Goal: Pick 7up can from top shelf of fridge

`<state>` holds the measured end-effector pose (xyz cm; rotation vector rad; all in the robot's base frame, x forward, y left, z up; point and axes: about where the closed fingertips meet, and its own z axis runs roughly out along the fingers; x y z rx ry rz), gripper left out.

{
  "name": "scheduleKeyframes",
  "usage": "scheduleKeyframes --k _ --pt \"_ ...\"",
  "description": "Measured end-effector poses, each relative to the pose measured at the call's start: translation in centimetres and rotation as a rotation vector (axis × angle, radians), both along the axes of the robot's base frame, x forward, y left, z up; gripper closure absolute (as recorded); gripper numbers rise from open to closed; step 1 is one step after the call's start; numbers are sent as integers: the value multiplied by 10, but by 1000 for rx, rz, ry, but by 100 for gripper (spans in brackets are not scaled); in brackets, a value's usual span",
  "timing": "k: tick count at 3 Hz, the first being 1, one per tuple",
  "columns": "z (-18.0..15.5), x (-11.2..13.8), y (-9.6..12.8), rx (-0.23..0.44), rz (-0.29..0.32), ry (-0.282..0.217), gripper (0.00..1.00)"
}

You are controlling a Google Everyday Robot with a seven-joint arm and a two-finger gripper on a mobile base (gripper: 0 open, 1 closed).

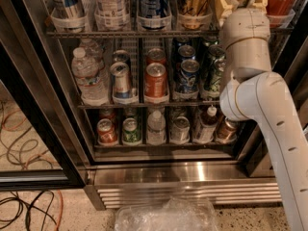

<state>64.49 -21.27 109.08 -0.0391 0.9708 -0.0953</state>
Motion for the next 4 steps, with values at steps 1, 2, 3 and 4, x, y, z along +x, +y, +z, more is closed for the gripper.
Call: scheduleKeyframes --k 1,2,3,4 --pt "0 0 0 -1 -1 -1 100" --pt "3 1 0 -14 -3 -12 100" --pt "13 3 1 -34 -1 -34 100" --pt "30 6 0 -51 -2 -79 100"
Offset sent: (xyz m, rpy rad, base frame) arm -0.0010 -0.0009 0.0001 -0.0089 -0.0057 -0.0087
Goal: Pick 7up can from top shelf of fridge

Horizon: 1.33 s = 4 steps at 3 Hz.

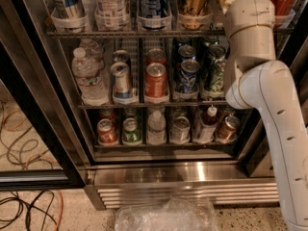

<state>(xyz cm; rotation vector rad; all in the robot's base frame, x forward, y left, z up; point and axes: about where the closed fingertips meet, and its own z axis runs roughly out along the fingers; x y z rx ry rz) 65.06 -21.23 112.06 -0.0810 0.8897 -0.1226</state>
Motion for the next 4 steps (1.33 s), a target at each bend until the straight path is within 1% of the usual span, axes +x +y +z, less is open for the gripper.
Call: scheduleKeyframes --k 1,2,3,4 --pt "11 0 2 -5 1 -34 100" --pt "21 -5 4 -23 4 -72 100" --pt "21 -5 4 -23 4 -72 100" --pt "24 -13 5 -24 -9 -87 100"
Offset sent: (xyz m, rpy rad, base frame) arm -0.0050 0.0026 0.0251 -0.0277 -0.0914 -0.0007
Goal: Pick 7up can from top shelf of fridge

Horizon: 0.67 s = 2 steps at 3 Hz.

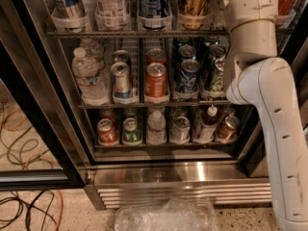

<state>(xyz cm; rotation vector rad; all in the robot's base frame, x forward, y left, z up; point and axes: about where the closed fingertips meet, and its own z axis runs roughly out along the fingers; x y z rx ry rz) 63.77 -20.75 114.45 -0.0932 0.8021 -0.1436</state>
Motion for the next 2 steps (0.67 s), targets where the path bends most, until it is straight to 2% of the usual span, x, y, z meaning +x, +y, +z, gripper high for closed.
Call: scheduleKeyframes --k 1,2 --pt "2 -16 -2 1 -29 -16 100" --pt "-3 -32 1 -4 -33 -9 100"
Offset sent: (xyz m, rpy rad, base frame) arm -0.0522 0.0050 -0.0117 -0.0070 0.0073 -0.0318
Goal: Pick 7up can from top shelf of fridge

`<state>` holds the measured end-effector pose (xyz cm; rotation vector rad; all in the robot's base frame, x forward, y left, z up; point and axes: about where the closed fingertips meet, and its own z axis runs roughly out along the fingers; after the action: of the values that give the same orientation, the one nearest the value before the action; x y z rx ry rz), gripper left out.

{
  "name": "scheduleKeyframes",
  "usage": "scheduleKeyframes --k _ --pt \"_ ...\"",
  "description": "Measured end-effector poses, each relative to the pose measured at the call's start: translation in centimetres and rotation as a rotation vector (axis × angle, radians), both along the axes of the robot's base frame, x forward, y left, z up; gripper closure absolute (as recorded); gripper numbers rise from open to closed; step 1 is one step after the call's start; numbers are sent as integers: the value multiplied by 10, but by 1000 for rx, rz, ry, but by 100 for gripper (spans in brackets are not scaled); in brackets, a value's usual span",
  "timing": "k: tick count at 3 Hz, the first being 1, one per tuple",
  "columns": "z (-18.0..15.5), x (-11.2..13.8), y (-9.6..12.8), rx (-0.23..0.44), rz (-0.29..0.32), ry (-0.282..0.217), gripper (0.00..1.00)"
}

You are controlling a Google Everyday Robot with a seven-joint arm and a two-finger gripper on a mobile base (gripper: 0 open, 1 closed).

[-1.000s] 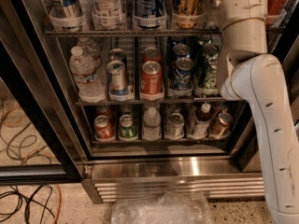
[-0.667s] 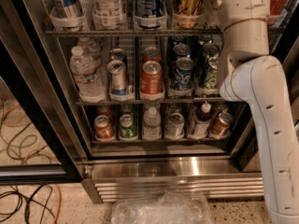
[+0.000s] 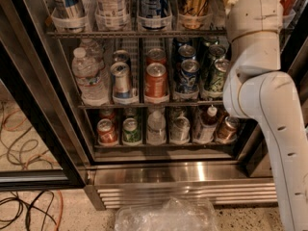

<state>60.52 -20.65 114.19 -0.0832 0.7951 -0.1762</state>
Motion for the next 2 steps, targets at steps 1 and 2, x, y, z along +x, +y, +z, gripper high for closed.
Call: scheduleKeyframes --k 1,2 --pt "-13 -18 7 -9 18 36 100" --pt "-35 -36 15 -33 66 75 100"
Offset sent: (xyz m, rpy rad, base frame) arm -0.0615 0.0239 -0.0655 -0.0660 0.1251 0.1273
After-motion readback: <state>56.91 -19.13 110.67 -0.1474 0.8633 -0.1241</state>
